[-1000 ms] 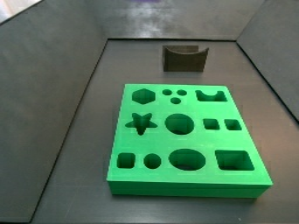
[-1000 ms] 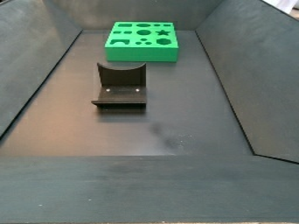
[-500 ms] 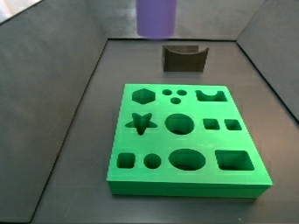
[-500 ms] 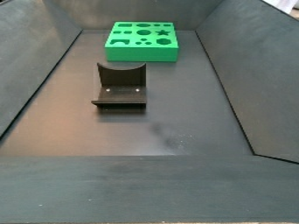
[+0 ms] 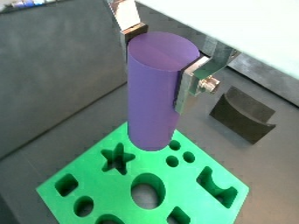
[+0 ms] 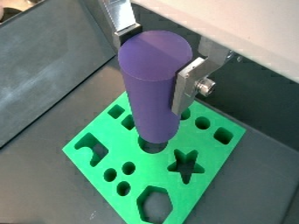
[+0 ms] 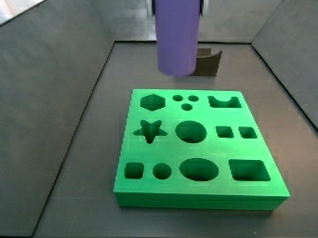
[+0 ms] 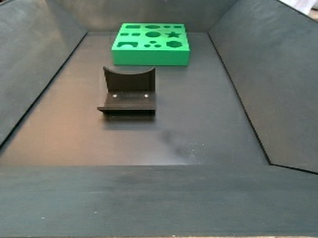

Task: Pick up the round object. Move up. Move to above the board. Insert the round object.
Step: Insert the round object.

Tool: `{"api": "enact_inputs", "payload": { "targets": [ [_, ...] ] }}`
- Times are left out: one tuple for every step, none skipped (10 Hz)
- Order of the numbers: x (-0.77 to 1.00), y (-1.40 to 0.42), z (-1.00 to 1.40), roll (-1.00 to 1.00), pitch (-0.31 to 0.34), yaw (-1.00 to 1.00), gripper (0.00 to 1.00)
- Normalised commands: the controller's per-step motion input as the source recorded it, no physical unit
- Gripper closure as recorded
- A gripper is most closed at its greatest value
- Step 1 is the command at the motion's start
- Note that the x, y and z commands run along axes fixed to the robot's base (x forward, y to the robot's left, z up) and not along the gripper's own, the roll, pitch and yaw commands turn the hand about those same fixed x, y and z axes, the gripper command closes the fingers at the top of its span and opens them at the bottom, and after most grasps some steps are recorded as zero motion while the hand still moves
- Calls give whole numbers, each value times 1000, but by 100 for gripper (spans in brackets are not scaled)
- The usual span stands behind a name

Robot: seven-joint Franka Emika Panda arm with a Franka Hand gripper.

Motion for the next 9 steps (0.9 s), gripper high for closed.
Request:
{"api": "enact_inputs", "payload": {
  "targets": [
    [209,-249,-451,314,-76,0,100],
    [243,-240,-457,299,-74,0,100],
    [326,-237,-477,270,-63,0,100],
    [360,-243,-463,273,-54,0,100],
    [423,-200,-434,249,-46,0,100],
    [474,-69,-406,164,-39,0,100],
    [423,-60,-423,167,-47,0,100],
    [446,-14,-406,173,-39,14,100],
    [374,-3,-411,166,-43,31,100]
  ]
}}
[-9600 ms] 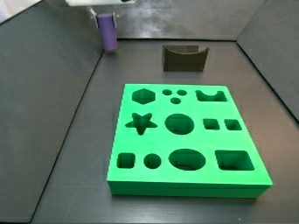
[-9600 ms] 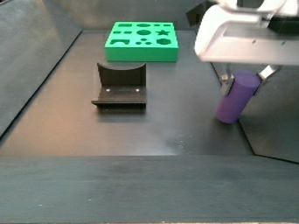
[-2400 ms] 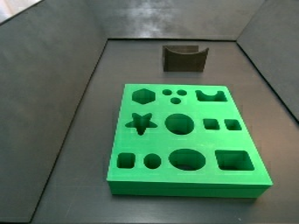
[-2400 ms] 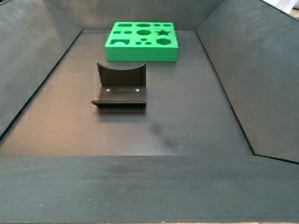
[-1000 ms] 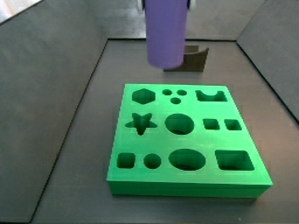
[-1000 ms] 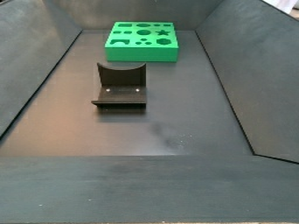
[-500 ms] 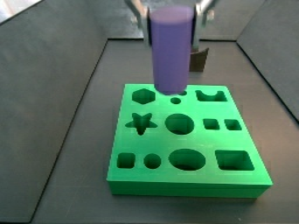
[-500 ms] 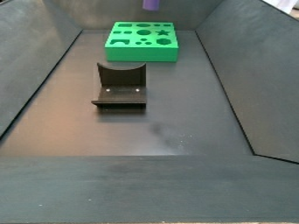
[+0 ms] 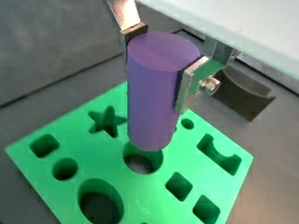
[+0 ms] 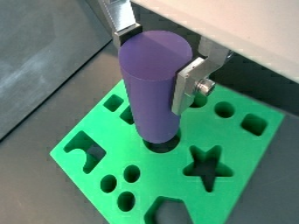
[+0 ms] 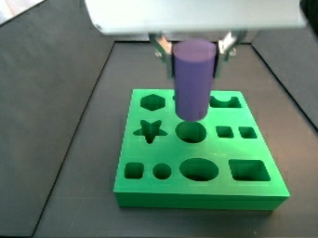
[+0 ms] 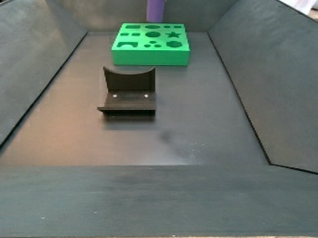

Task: Pick up the round object. Move up. Move to above the board. Insert the round object.
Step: Insert the round object.

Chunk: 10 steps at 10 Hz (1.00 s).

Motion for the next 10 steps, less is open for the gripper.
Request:
{"api": "enact_inputs", "payload": {
  "targets": [
    [243,0,-291,99,-27,29,100],
    [0,0,-203,43,-19,0,100],
    [60,-9,-226,57,-9,17,100],
    [103,-23,-274,79,-4,34,100],
    [0,0,-66,0,0,0,100],
    [14,-46,-186,23,-16,0,100],
    [71,-83,-240,53,-24,0,100],
    [60,-91,-260,73,-26,0,100],
    [89,-94,-263,73,-19,0,100],
    [89,-103,-260,77,-20,0,100]
  ]
}}
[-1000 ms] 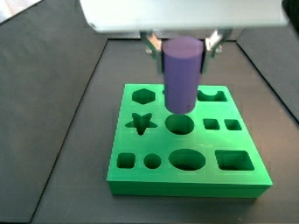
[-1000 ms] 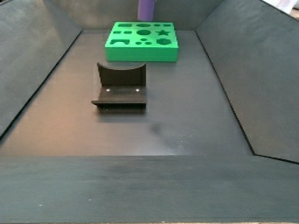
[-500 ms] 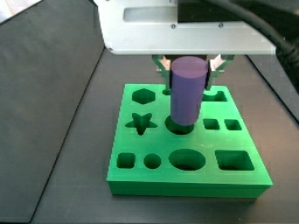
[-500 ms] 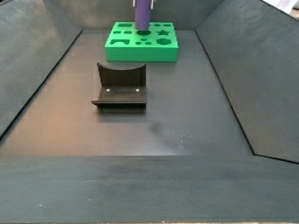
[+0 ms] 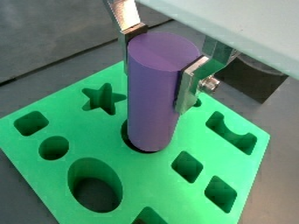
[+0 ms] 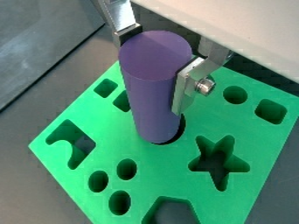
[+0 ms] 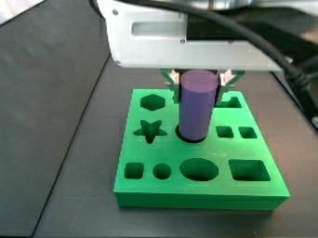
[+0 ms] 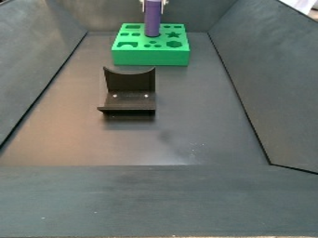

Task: Pick up the round object. Move up. Move to above the board. Insert the round object.
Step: Insert the round object.

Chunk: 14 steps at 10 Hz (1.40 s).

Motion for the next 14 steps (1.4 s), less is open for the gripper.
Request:
{"api": "enact_inputs", "payload": {
  "targets": [
    [131,-97,-269,74,-19,0,100],
    [143,-114,-306,87,-23,0,100],
    [74,-120,-354,106,-24,0,100],
    [0,-131,-343,101,0,0,100],
    [-20,-140,-340,83,-1,0,100],
    [0,-134,-323,51,0,0,100],
    [0,-134,-366,60,0,0,100],
    [49,-123,-537,119,0,0,100],
    [131,-80,-720,119,19,0,100],
    [209,-20,-877,113,43,20,100],
    [206,0,-914,116,96,51,100],
    [229,0,-914,101,106,89,100],
    [74,0,-449,0,4,14,100],
    [40,0,0,9,57,0,100]
  ]
}}
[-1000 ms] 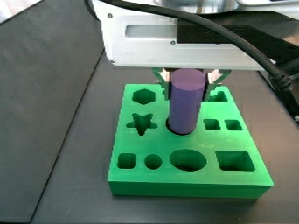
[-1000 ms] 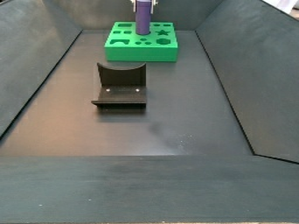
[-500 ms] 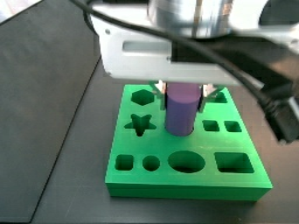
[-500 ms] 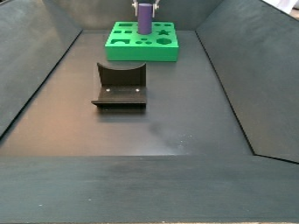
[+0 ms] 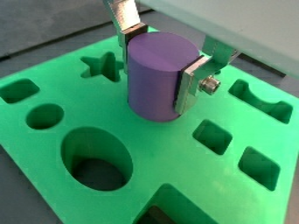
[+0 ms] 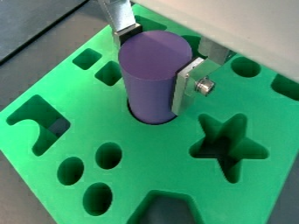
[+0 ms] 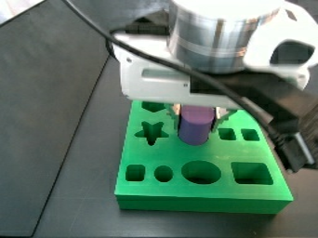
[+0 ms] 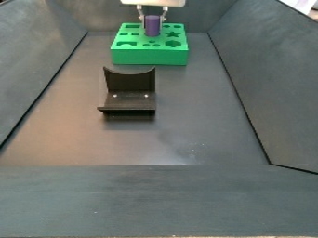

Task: Pick up the round object. Move up. Move to above the board. Insert the round object.
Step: Insert the round object.

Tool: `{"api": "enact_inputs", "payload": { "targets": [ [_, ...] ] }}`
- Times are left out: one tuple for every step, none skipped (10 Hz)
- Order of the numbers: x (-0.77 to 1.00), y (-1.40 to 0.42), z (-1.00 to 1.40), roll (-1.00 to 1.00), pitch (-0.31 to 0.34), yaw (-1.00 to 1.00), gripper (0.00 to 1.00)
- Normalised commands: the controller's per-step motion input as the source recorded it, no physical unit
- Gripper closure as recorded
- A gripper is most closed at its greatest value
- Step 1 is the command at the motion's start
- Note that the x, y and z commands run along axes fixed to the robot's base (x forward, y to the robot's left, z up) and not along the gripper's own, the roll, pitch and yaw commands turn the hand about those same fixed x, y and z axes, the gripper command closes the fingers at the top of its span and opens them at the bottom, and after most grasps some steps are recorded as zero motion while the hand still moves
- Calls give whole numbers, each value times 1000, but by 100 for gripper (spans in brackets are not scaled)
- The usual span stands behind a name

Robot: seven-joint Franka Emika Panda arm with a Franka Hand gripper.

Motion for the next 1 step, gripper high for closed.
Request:
{"api": "enact_inputs", "payload": {
  "targets": [
    [0,0,0,0,0,0,100]
  ]
}}
